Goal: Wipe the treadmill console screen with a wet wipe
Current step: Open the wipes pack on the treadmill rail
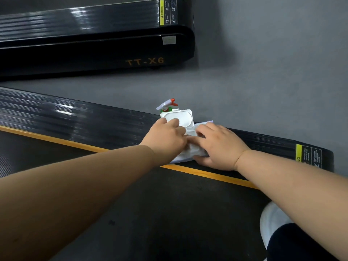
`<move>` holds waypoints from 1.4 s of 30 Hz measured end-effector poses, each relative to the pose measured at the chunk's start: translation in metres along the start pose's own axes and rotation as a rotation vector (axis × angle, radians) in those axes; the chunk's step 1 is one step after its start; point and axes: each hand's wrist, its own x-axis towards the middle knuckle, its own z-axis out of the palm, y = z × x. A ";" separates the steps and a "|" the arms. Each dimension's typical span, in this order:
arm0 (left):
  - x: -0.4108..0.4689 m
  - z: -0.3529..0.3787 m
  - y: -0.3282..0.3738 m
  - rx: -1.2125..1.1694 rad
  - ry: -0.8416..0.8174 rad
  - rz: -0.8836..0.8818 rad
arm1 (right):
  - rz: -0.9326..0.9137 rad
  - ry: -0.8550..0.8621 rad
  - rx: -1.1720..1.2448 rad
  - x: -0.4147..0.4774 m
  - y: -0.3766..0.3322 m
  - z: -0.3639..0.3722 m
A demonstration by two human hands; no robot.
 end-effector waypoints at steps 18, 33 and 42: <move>-0.021 0.001 0.010 -0.563 0.055 -0.402 | 0.405 -0.021 0.553 0.021 -0.038 -0.002; -0.025 0.012 0.010 -0.742 0.124 -0.433 | 0.701 -0.077 1.370 0.033 -0.018 -0.018; -0.031 0.014 0.019 -0.803 0.248 -0.458 | 0.883 -0.053 1.157 0.020 0.006 -0.020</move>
